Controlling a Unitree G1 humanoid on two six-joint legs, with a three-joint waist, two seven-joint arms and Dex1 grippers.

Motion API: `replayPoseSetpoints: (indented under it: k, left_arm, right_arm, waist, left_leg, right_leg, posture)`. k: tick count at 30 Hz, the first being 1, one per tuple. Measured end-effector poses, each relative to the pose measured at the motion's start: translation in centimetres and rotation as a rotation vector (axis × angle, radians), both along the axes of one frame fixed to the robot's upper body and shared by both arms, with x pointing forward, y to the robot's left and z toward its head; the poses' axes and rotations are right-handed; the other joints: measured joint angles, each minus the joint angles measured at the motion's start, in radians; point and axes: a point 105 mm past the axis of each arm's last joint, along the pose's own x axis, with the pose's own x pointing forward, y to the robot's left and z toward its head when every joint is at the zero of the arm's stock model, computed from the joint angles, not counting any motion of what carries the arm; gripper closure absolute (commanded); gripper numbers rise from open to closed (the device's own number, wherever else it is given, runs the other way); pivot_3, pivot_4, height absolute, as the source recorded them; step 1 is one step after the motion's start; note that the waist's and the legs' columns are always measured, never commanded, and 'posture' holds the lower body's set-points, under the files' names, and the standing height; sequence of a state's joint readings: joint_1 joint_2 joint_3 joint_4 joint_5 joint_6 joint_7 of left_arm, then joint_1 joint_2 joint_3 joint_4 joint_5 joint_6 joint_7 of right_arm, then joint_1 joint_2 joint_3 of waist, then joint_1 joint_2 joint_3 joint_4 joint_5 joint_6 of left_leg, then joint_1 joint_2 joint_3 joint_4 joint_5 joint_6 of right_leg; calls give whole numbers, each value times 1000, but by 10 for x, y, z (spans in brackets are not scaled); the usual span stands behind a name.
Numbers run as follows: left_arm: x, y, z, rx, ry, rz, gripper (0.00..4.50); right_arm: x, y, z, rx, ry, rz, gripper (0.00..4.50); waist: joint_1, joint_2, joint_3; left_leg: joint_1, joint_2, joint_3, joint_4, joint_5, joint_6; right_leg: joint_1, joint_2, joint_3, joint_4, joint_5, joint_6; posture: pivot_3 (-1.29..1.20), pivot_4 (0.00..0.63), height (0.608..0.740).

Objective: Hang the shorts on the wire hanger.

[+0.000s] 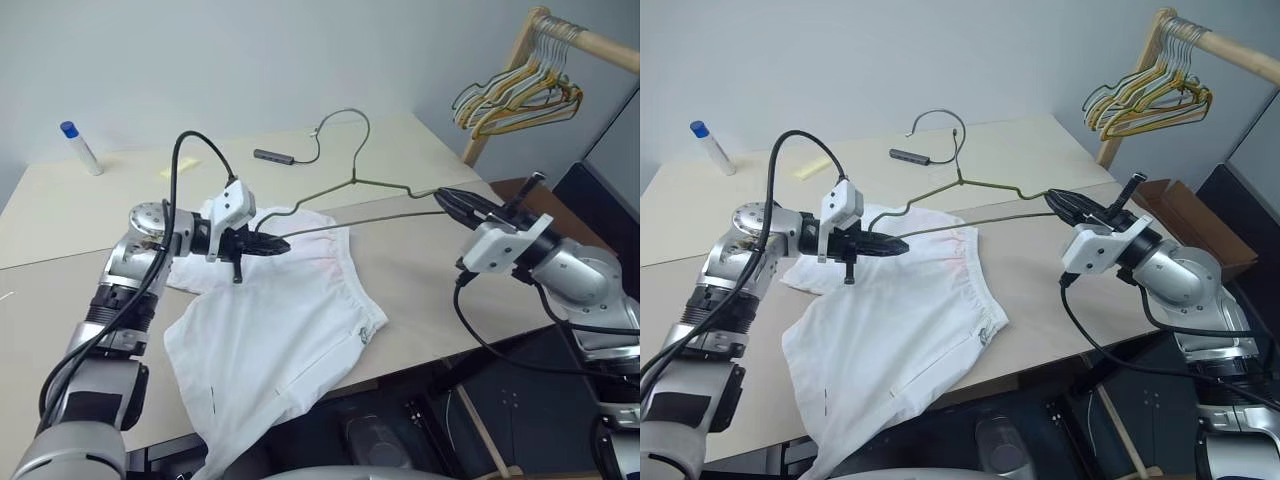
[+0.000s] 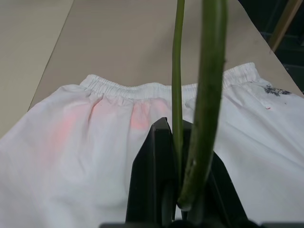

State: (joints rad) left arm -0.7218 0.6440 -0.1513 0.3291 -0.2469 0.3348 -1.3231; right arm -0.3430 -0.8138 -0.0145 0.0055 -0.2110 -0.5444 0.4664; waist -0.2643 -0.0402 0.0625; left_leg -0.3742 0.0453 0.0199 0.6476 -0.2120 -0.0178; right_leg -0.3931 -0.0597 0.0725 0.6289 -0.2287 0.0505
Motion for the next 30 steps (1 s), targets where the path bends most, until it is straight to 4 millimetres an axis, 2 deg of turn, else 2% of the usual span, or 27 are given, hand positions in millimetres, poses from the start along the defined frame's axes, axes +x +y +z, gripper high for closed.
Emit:
replayPoseSetpoints:
  k: [7, 11, 13, 18, 21, 25, 30]
  left_arm:
    - [-8, 1, -5, -16, 22, 11, 4500]
    - [-8, 10, -9, 45, -13, 51, 4500]
    - [-7, 13, -12, 81, -43, 69, 4500]
    - [-5, 15, -11, 135, -114, 68, 4500]
    - [-7, 14, -8, 141, -135, 53, 4500]
    - [-13, 9, -1, 157, -162, 6, 4500]
    - [-15, 9, 0, 160, -165, 0, 4500]
  right_arm:
    - [-7, 5, 1, -43, 33, 49, 1371]
    - [-13, 0, -2, -43, 131, 77, 74]
    - [-16, -5, -1, -16, 238, 87, 33]
    - [-22, -15, 4, 90, 681, 56, 33]
    - [-21, -17, -4, 1, 916, -34, 33]
    - [-15, 4, -14, -57, 1050, -12, 33]
    - [4, 9, -18, -77, 1065, -81, 33]
  waist:
    - [2, 0, 0]
    - [4, 0, 0]
    - [6, 0, 0]
    - [14, 0, 0]
    - [16, 0, 0]
    - [17, 1, 0]
    - [38, 2, -1]
  left_leg:
    - [0, 0, 0, 0, 0, 0]
    - [0, 0, 0, 0, 0, 0]
    - [1, 0, 0, 0, 0, 0]
    - [1, 1, 0, 0, 0, 0]
    - [2, 2, 1, 0, 0, 0]
    - [-1, 2, 1, -1, 0, 0]
    - [-13, 1, 1, -1, 0, 0]
  right_leg:
    - [0, 0, 0, 0, 0, 0]
    - [0, 0, 0, 0, 0, 0]
    - [1, 0, 0, 0, 0, 0]
    - [1, 0, -1, 0, 0, 0]
    - [1, 0, -1, 0, 0, -2]
    - [-4, 0, -1, 1, -1, -2]
    - [-15, 1, -1, 3, 0, -2]
  posture:
    - [-169, 0, 740]
    - [-160, 0, 740]
    - [-161, 0, 740]
    - [-156, 0, 740]
    - [-153, 0, 740]
    - [-144, 0, 740]
    - [-123, 0, 740]
